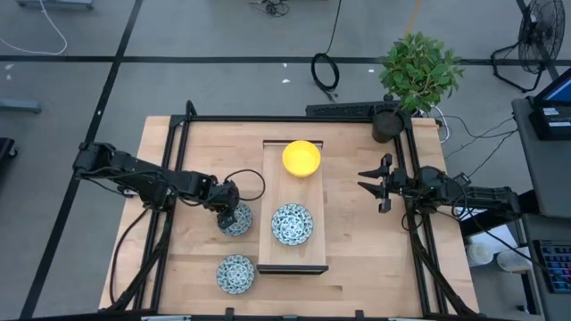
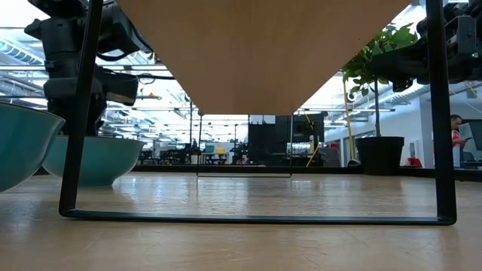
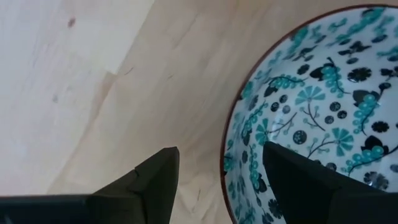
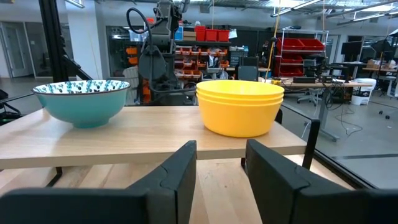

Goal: Pick & Place Mini bowls
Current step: Stack the bottom blue patterned bowl on top of the blue patterned bowl on the shelf

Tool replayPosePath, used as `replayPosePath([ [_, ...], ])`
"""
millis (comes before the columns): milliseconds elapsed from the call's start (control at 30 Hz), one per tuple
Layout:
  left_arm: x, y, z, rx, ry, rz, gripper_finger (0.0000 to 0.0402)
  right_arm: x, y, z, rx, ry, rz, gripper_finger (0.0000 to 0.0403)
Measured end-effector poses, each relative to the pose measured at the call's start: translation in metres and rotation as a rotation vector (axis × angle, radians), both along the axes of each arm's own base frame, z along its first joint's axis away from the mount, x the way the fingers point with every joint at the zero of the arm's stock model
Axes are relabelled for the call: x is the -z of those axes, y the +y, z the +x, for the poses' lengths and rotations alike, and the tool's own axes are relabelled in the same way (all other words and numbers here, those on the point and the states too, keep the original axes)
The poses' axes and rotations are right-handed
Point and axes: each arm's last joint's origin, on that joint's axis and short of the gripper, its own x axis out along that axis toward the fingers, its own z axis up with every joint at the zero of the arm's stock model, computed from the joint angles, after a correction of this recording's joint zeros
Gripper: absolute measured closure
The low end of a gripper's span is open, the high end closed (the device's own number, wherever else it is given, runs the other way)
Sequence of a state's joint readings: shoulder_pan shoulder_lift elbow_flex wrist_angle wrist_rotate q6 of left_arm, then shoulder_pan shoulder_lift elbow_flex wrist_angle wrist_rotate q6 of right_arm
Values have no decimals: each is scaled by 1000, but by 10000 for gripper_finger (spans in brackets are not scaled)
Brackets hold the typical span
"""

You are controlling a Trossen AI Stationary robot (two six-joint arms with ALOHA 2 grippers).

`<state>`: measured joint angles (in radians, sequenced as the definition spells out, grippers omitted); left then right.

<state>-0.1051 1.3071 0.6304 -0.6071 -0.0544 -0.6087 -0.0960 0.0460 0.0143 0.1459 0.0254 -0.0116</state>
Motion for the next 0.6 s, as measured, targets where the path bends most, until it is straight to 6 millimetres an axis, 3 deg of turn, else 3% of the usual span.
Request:
replayPosePath([
  [600,0,-1,0,156,-4,45,165,0,0,0,0,0,0,277],
])
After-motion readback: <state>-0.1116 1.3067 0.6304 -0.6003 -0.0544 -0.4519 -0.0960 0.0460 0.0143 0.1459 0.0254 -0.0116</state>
